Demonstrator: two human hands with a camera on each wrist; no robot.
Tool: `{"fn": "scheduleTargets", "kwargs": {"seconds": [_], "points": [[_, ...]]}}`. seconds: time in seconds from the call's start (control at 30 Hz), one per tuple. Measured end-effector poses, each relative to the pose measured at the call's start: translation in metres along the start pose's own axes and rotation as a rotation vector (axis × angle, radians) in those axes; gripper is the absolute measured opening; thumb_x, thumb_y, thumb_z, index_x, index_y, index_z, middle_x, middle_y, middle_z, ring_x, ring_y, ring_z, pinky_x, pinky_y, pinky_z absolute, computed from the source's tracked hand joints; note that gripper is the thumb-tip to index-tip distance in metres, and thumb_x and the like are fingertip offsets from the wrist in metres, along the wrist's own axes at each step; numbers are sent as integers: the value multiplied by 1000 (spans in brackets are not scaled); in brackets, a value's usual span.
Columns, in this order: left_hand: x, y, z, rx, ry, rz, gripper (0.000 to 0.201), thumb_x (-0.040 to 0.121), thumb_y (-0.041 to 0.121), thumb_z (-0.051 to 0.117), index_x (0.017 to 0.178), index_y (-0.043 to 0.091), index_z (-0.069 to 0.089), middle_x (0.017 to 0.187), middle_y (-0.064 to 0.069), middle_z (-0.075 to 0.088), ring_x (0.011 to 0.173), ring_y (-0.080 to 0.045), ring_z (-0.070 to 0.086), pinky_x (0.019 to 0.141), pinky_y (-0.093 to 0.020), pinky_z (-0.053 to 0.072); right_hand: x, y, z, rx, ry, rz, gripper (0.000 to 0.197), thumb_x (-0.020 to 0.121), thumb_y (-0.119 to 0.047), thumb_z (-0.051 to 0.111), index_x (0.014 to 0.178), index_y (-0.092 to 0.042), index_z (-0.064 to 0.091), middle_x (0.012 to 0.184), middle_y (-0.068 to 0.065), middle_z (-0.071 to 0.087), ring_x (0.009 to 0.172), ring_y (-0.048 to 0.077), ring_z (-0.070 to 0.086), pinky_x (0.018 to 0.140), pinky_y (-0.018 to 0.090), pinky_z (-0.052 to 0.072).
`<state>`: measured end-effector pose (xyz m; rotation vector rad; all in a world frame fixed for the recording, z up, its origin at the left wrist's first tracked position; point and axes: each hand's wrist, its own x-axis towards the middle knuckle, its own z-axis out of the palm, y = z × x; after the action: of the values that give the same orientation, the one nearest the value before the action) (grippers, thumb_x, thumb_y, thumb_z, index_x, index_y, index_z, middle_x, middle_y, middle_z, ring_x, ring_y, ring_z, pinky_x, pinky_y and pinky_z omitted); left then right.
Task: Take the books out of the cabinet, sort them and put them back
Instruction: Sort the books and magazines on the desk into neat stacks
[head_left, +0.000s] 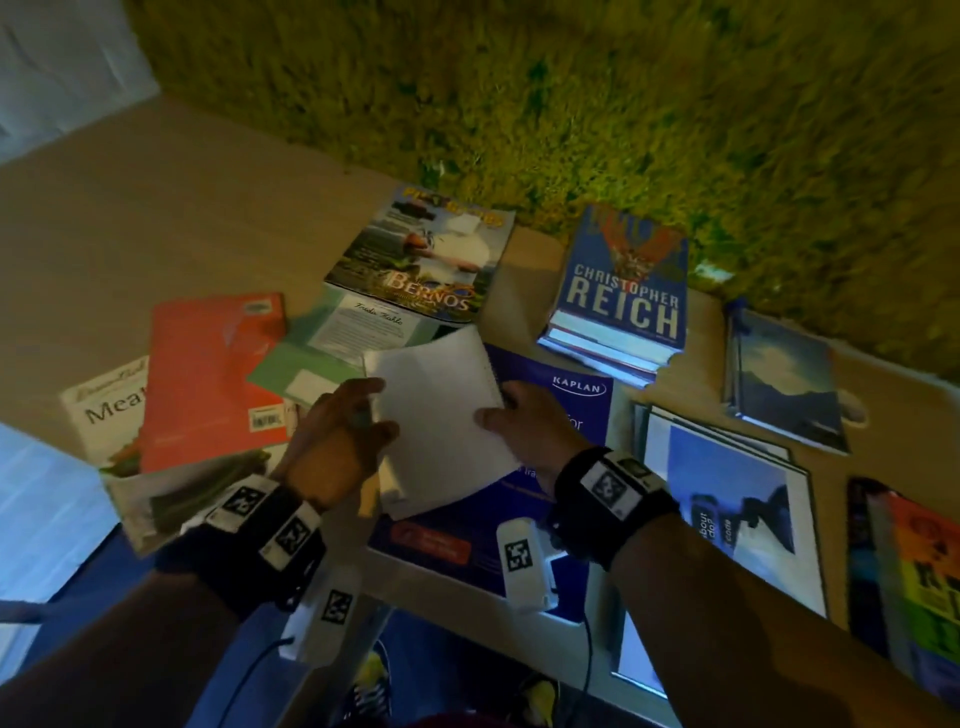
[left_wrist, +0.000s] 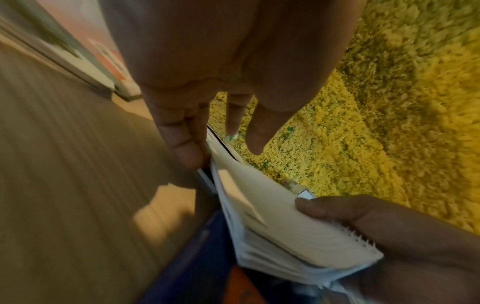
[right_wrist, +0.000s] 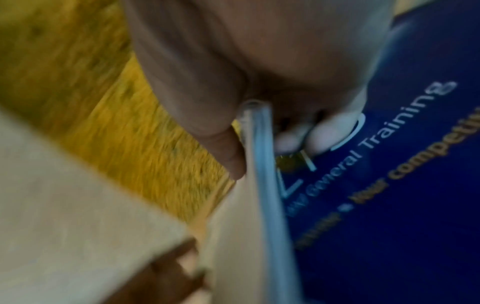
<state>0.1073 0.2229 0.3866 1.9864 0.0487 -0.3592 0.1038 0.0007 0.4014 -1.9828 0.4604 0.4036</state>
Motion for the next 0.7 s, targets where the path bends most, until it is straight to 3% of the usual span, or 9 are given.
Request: {"fn": "scheduleTargets", "kwargs": {"seconds": [0.03, 0.1, 0.2, 0.3, 0.4, 0.47, 0.53, 0.63, 0.7], "points": [[1, 4, 3, -40, -8, 4, 50, 67, 49, 71, 115, 44, 57, 119, -8, 59, 96, -36, 65, 79, -57, 57, -4, -3, -5, 172, -11, 10, 25, 95, -18, 66, 120, -14, 63, 115, 13, 70, 98, 30, 68, 81, 40, 55], [0, 20, 11, -170, -28, -25, 44, 76, 30, 77, 115, 36, 58, 120, -9, 57, 97, -38, 65, 81, -56, 57, -17, -14, -20, 417, -26, -12, 19, 98, -10, 62, 113, -21, 63, 108, 9, 71, 94, 31, 67, 83, 43, 54], [11, 37, 25, -392, -15, -42, 38, 90, 6, 66, 120, 26, 56, 116, -10, 64, 101, -37, 66, 86, -57, 56, -30, -25, -42, 525, -62, -155, 18, 100, -11, 59, 109, -26, 64, 112, 9, 71, 99, 31, 67, 87, 45, 52], [15, 53, 28, -665, 57, -152, 43, 91, 10, 65, 130, 24, 53, 110, -10, 70, 95, -32, 69, 80, -49, 58, -30, -14, -57, 474, 24, -205, 32, 95, -12, 66, 124, -26, 58, 126, 10, 68, 110, 31, 66, 93, 47, 54], [12, 64, 36, -867, -134, -232, 41, 94, 20, 58, 134, 11, 55, 110, -15, 69, 89, -33, 67, 67, -42, 56, -31, 12, -64, 493, 12, -108, 47, 97, -7, 65, 140, -20, 50, 132, 11, 66, 116, 33, 66, 95, 49, 56], [8, 65, 48, -825, -216, -250, 39, 94, 23, 56, 131, 10, 58, 116, -18, 68, 101, -38, 67, 76, -49, 57, -32, 29, -63, 306, 4, -55, 51, 95, -14, 69, 142, -19, 49, 131, 9, 67, 119, 33, 65, 99, 51, 55], [6, 71, 58, -750, -169, -247, 29, 95, 21, 58, 123, 16, 63, 122, -18, 66, 111, -42, 63, 91, -60, 51, -33, 40, -63, 30, 10, -6, 67, 92, -27, 74, 150, -19, 41, 141, 8, 59, 130, 33, 57, 109, 51, 48], [2, 87, 67, -678, -134, -210, 15, 96, 14, 57, 104, 23, 67, 106, -9, 71, 100, -31, 68, 79, -46, 56, -39, 38, -67, -470, 171, -11, 99, 92, -54, 67, 163, -20, 7, 166, 10, 21, 151, 35, 26, 120, 53, 30], [1, 97, 71, -657, -152, -150, 15, 96, 10, 57, 102, 20, 67, 98, -8, 73, 93, -28, 71, 71, -38, 55, -48, 22, -69, -480, 226, -228, 90, 91, -68, 56, 161, -24, 20, 162, 7, 31, 147, 30, 33, 115, 48, 34]]}}
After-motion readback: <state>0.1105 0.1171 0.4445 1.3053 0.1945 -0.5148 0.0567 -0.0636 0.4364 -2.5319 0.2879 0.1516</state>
